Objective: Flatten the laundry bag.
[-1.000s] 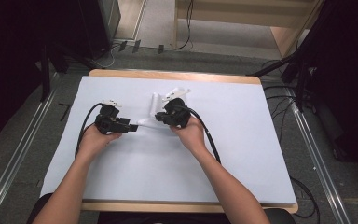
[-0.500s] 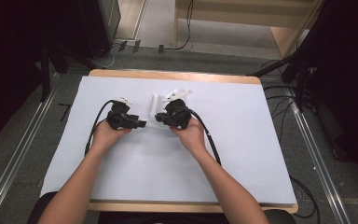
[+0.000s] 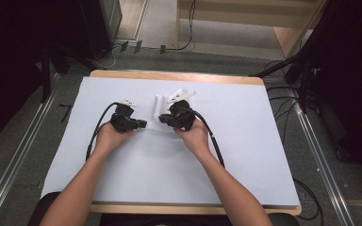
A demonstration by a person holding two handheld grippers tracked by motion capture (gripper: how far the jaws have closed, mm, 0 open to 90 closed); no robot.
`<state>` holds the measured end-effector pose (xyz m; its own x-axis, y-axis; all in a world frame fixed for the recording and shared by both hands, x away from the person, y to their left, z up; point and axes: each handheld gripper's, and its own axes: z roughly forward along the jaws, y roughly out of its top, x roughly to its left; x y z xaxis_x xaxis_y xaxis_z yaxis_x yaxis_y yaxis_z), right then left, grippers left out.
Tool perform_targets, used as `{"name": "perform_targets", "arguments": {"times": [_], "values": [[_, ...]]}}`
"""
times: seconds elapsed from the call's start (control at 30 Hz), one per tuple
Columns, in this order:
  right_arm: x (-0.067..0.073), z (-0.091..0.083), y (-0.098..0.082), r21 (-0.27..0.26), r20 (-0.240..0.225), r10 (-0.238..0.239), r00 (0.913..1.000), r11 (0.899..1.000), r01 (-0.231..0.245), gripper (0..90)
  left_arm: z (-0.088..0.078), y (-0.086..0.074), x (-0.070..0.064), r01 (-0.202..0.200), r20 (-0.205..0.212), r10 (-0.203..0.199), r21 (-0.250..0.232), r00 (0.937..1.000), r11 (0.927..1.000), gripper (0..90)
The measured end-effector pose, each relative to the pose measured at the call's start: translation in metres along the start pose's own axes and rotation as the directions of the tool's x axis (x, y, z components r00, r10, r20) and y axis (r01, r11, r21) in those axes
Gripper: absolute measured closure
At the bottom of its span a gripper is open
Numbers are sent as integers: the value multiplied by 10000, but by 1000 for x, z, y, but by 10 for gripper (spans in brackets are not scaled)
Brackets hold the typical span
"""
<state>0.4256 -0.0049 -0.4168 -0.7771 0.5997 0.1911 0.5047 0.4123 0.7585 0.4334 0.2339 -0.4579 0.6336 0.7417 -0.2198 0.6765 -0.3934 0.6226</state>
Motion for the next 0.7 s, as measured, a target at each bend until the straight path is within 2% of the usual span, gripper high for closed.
{"name": "perform_targets", "arguments": {"times": [0.07, 0.17, 0.5, 0.7], "values": [[-2, -3, 0, -26, 46, -13, 10000, 10000, 13, 868, 0, 0, -1, -30, -94, 30, 44, 10000, 10000, 900], [-5, -9, -3, -79, 174, 106, 9998, 9999, -105, 868, 0, 0, 0, 175, -6, -175, 15, 9998, 9998, 900], [-19, -27, -15, -232, 423, 369, 9984, 9991, -359, 868, 0, 0, 1, 267, 8, -267, 8, 9996, 9996, 900], [-30, -45, -24, -344, 736, 632, 9953, 9976, -608, 869, 0, 0, 1, 384, 64, -384, 4, 9992, 9993, 900]]}}
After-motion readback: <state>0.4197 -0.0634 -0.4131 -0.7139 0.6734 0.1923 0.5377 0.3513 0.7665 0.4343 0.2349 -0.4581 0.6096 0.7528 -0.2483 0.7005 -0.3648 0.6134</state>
